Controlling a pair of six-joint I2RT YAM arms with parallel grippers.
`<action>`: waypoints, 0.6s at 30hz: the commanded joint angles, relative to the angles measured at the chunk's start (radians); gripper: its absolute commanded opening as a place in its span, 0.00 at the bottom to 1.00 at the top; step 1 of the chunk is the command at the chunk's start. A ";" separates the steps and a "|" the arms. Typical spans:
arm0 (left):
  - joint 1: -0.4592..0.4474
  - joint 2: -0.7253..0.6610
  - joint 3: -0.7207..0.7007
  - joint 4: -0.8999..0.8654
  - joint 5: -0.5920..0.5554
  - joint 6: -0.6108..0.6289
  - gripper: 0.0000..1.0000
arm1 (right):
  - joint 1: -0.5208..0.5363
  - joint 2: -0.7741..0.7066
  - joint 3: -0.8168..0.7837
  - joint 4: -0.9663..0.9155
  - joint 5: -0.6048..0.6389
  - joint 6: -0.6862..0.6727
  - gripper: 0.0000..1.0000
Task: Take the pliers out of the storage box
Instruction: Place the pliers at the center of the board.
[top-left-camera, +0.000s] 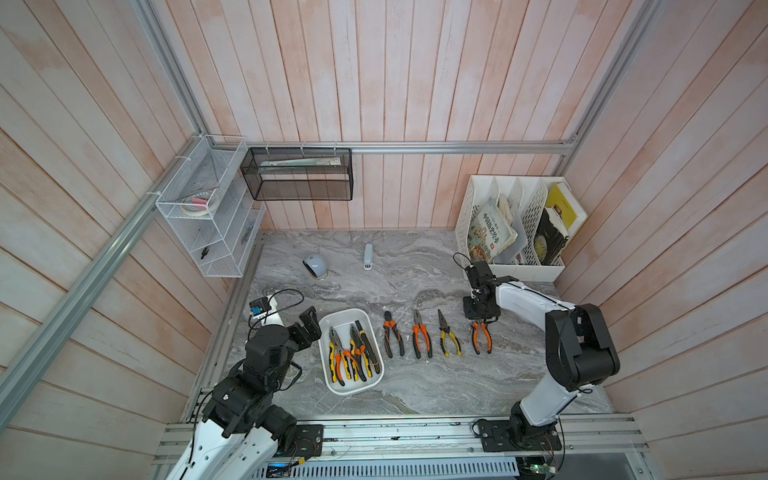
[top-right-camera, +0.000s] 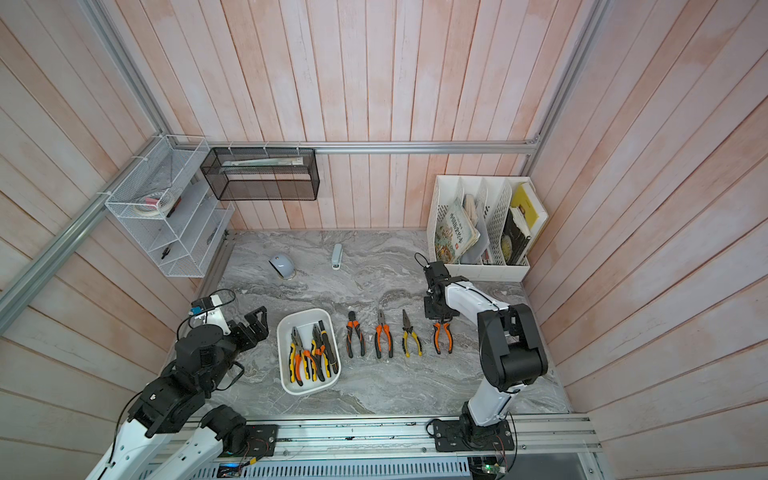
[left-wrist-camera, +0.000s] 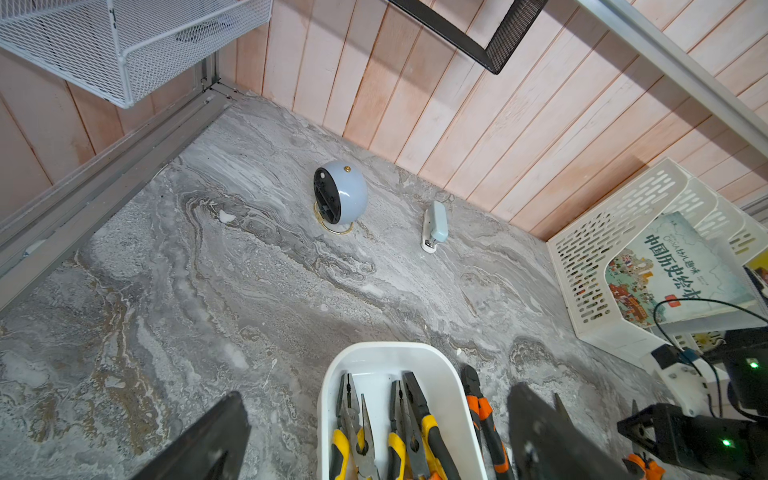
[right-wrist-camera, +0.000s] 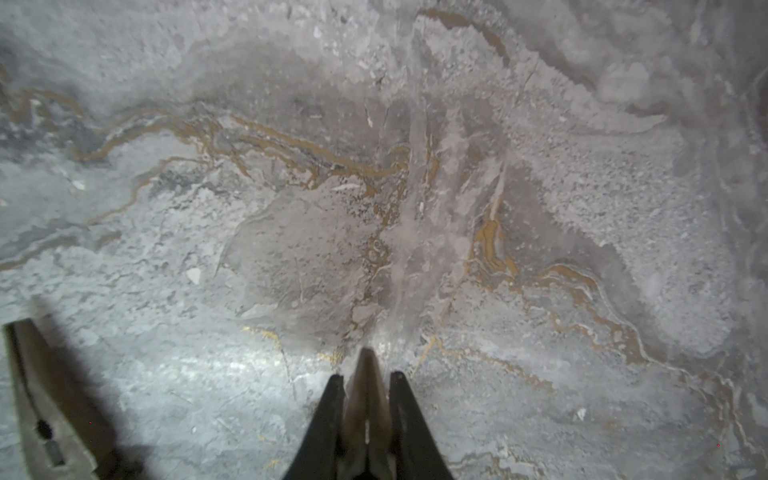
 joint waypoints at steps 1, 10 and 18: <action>-0.004 0.003 -0.009 0.010 0.001 0.016 1.00 | 0.002 0.020 -0.013 0.026 0.009 -0.008 0.18; -0.004 0.006 -0.009 0.011 0.002 0.016 1.00 | 0.002 -0.004 -0.005 0.011 -0.008 0.024 0.51; -0.002 0.012 -0.009 0.011 0.007 0.016 1.00 | 0.002 -0.130 0.038 -0.057 -0.092 0.108 0.55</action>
